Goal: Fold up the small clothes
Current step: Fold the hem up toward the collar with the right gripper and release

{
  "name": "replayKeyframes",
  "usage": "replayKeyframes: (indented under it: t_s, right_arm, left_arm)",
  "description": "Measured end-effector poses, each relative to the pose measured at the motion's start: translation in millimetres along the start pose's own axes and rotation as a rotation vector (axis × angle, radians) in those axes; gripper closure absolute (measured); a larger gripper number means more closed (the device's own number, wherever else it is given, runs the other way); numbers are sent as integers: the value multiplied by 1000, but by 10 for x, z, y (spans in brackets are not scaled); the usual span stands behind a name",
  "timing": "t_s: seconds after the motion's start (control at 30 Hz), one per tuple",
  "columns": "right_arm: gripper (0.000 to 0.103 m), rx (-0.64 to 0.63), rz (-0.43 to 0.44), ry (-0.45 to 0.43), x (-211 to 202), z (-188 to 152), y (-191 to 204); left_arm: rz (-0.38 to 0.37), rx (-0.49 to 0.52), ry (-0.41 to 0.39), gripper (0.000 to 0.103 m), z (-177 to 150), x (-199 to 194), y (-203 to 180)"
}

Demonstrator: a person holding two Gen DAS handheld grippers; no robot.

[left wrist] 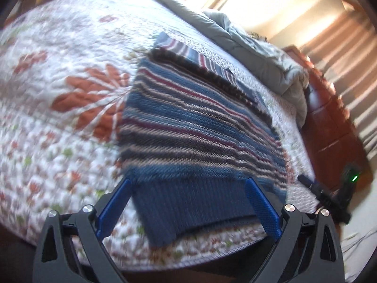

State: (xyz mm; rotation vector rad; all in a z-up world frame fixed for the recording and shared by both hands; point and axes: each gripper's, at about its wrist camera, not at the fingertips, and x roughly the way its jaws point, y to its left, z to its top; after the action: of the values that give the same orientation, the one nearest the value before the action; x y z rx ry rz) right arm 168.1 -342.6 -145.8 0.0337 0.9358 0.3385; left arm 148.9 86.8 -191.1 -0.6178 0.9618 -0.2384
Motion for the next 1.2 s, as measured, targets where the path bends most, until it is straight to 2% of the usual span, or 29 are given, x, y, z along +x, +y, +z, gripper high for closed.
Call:
replayKeyframes:
  t_s: [0.1, 0.23, 0.4, 0.57, 0.73, 0.97, 1.07, 1.13, 1.17, 1.2]
  right_arm:
    - [26, 166, 128, 50, -69, -213, -304]
    - [26, 367, 274, 92, -160, -477, -682]
    - [27, 522, 345, 126, -201, -727, -991]
    - [40, 699, 423, 162, -67, -944, -1266]
    - [46, 763, 450, 216, 127, -1079, -1316]
    - [46, 749, 445, 245, 263, -1091, -1251]
    - [49, 742, 451, 250, 312, -1077, -1240]
    - [57, 739, 457, 254, 325, -1082, -1241]
    - [60, 737, 459, 255, 344, -1061, -1225]
    - [69, 734, 464, 256, 365, -1054, -1215]
  left_arm:
    - [-52, -87, 54, 6, -14, -14, 153]
    - [-176, -255, 159, 6, -114, 86, 401]
    - [-226, -374, 257, 6, -256, 267, 550]
    - [-253, -414, 295, 6, -348, 379, 579]
    - [-255, -410, 307, 6, -300, 460, 519]
    - [-217, -425, 335, 8, -248, 567, 490]
    - [-195, -404, 340, 18, -244, 584, 455]
    - [-173, -397, 346, 33, -243, 607, 435]
    - [-167, -396, 349, 38, -242, 618, 432]
    - [-166, -399, 350, 48, -247, 623, 441]
